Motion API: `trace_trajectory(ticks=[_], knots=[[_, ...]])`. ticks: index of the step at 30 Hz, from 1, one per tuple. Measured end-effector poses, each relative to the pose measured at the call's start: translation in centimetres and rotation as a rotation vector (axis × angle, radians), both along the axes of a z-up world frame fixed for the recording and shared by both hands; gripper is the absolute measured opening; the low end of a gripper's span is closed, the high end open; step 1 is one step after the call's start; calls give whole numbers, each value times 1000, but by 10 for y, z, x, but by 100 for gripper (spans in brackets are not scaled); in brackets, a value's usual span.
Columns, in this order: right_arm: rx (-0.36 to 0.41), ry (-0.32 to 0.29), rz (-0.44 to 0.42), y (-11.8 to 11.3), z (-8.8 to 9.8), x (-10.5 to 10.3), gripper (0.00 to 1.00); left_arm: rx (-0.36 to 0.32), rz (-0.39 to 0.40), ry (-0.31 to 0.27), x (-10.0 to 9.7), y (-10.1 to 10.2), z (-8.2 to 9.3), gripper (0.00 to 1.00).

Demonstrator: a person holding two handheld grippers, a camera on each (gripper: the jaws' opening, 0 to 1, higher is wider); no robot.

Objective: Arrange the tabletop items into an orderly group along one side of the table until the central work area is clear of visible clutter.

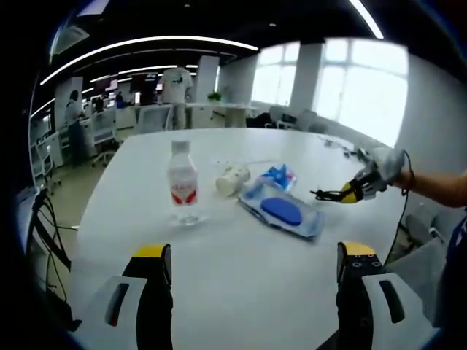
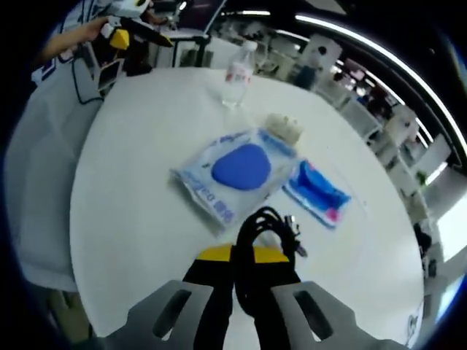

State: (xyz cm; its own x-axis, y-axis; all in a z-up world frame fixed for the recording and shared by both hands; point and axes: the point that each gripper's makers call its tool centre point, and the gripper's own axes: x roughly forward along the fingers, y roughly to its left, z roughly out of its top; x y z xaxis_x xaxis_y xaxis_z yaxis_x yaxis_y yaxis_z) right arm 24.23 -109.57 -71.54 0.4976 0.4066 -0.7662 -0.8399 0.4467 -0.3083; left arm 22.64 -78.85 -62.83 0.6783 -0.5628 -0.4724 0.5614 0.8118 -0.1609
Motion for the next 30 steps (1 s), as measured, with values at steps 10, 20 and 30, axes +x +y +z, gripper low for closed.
trace_trajectory(ticks=[10, 20, 30], knots=[[-55, 19, 36, 0, -17, -12, 3, 2, 5, -1, -1, 2, 1, 91], [-110, 20, 72, 1, -28, -19, 3, 7, 2, 4, -4, 3, 0, 91], [-185, 28, 97, -4, -44, -25, 4, 14, -5, 11, -7, 2, -2, 91]])
